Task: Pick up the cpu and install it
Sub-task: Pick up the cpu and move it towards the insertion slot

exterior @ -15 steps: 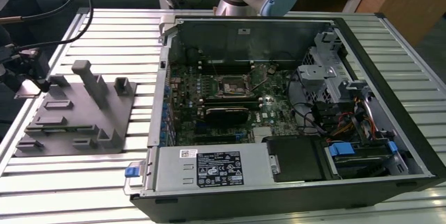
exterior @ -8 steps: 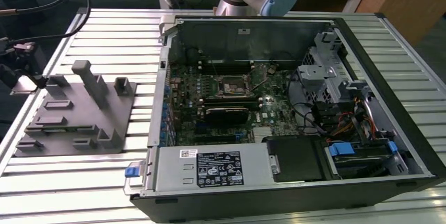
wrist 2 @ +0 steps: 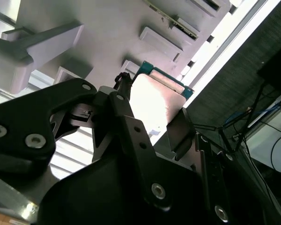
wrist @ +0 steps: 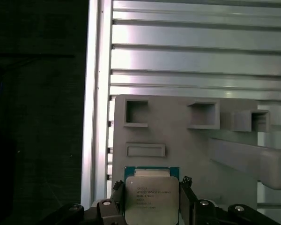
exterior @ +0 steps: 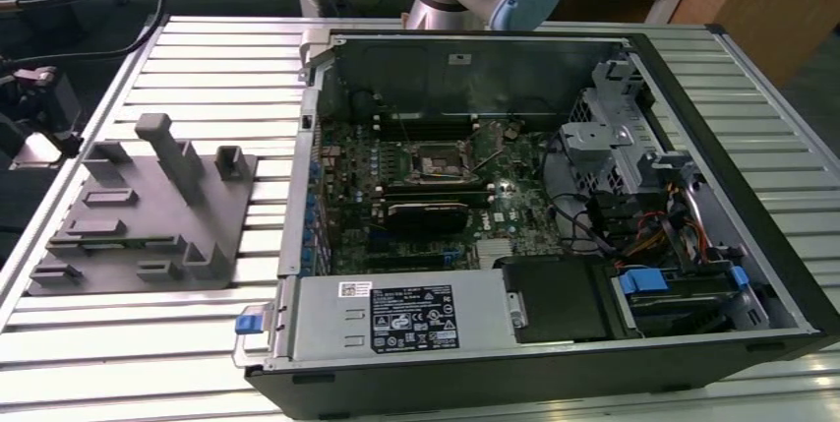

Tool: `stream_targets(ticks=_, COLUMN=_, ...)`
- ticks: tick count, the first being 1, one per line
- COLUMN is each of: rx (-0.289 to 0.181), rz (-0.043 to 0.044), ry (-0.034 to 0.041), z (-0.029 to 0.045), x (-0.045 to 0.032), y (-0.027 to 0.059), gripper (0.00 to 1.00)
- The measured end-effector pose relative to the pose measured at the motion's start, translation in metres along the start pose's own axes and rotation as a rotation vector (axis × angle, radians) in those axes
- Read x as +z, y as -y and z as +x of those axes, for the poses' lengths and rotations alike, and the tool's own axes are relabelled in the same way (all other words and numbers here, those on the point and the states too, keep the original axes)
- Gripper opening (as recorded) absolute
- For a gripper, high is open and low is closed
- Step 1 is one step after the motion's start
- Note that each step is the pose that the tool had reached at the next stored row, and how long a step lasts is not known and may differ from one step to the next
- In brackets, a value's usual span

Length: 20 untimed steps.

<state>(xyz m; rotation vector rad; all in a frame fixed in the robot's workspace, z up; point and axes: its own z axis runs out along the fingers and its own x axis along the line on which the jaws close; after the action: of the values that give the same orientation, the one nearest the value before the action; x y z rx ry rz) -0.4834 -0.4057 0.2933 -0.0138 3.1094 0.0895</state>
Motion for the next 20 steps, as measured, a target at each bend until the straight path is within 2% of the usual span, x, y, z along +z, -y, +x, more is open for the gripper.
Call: stream_targets(ticks=20, rx=0.0, rz=0.0001, ry=0.0059, z=-0.0011, x=-0.0369, y=-0.0021, gripper=0.55)
